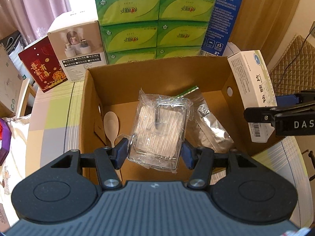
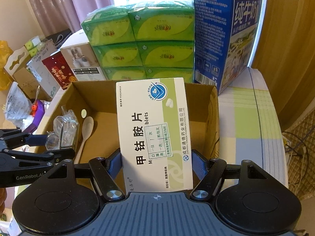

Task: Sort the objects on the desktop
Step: 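Carry the medicine box and plastic tray over the cardboard box and release them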

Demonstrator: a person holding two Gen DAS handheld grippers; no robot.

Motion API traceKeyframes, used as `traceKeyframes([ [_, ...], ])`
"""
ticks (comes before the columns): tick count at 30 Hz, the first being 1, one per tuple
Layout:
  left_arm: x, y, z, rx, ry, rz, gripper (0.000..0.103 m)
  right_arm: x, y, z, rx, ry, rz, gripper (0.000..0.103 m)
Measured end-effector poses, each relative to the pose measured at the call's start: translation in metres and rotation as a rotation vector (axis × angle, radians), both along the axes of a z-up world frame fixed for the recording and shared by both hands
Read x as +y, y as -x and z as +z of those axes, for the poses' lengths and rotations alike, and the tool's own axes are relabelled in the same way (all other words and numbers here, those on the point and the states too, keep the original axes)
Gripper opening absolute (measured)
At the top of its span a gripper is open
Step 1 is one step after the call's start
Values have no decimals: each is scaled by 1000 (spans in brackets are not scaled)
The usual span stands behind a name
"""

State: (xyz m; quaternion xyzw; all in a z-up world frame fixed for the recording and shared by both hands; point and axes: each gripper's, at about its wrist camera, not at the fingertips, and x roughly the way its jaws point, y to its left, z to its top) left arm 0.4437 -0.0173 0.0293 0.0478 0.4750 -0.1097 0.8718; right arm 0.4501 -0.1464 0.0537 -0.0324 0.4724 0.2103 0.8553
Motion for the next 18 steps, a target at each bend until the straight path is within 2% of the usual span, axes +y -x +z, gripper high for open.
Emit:
traceKeyframes([
  [8,6,-10,-12,-3,31,42,55,3,-9,-12,20,-7,-12,69],
  [18,12,-7,-16,-3,25,37,55,5,-12,-26,43,-22,-32,69],
])
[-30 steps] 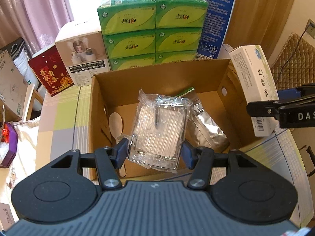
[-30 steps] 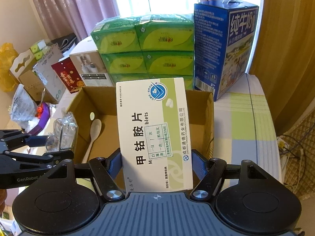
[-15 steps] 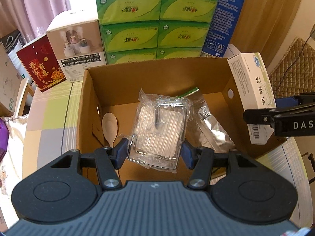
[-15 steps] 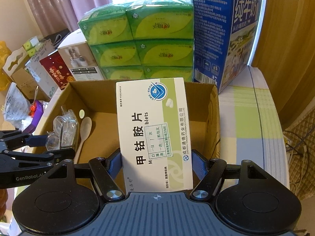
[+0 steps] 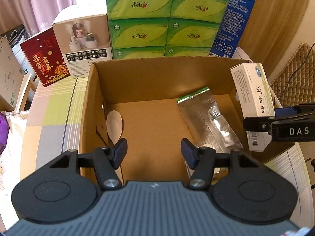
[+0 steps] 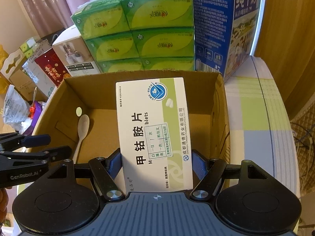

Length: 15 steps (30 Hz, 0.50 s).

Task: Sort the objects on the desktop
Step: 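Carry the medicine box and plastic tray over the cardboard box and release them, then withdraw both open tools from the box toward the remaining items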

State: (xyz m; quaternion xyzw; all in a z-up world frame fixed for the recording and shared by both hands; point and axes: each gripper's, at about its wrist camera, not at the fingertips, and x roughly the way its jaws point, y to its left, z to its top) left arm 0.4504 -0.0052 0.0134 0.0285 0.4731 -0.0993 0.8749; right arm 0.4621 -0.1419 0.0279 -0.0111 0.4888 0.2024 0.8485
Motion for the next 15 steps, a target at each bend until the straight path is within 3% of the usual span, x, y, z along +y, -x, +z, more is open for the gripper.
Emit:
traceKeyframes([
  [4,0,3,-1,6,-7,-7,55,-2,0,0,-5,-44,6,76],
  [15,-3,15,7,5,-28,-23,56,-8,10,10,-9,-48,14,77],
])
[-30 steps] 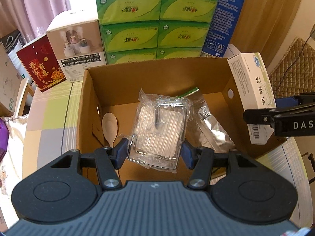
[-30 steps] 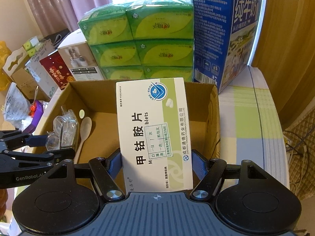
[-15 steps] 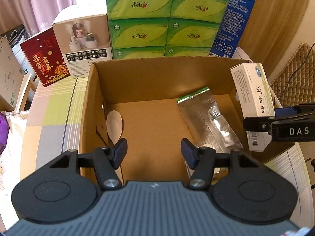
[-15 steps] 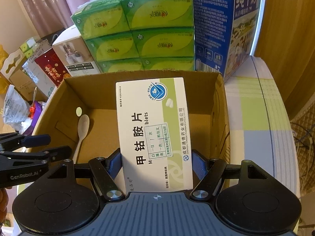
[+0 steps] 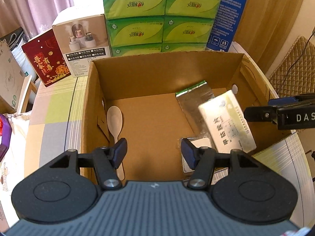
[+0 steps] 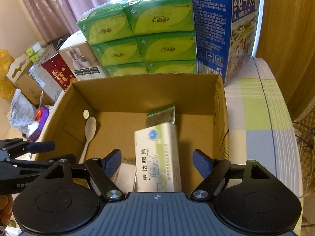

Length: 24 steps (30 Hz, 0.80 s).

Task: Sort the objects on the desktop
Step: 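Withdraw both open tools from the box toward the remaining items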

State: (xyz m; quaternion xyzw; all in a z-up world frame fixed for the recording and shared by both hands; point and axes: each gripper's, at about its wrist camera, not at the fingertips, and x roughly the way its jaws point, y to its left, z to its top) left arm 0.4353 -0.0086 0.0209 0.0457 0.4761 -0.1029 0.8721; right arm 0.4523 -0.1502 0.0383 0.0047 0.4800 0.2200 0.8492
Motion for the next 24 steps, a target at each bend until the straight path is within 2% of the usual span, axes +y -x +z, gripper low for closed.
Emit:
traceKeyframes([
  [8,-4,21,23,-27,-3,-6,56,-16,24,17,-20,-13,-6,80],
  [17,-5,68,49,-43,22,-9,58,-39,75,41,-63,-30,-9,83],
  [24,-1,116,64,-60,53,-8,61,-49,131,61,-158,8,-41,85],
])
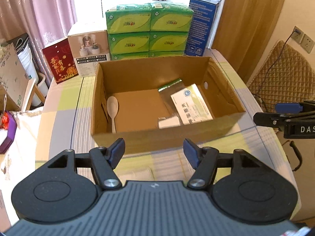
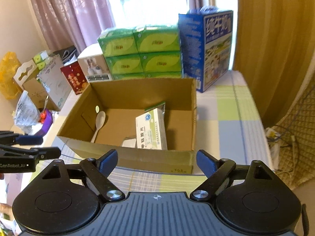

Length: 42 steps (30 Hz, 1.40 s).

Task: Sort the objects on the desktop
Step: 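Withdraw both open tools from the box toward the remaining items, then grasp the black cable with the left tool while the right tool grasps the red packet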

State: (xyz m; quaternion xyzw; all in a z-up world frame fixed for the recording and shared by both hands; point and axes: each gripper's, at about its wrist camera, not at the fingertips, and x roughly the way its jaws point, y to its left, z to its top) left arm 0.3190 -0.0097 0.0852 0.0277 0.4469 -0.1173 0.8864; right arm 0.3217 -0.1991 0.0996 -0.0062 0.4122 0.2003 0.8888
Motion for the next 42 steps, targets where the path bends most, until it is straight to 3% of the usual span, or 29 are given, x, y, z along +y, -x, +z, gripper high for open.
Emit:
traceKeyframes([
  [7,10,48,4,-5,29,29,65,1,59,12,-83,54,-13,93],
  [15,11,101,4,-30,-6,9,83,0,108,14,-100,46,13,99],
  [23,26,138,-4,-47,32,39,89,-4,139,5,-98,48,30,101],
  [30,31,173,-29,-106,41,24,89,-14,162,-21,-114,8,-3,101],
  [35,28,193,-54,-139,38,11,89,-14,185,-58,-132,0,4,101],
  [42,14,214,-92,-169,-2,-76,88,-19,204,-92,-155,-8,16,101],
])
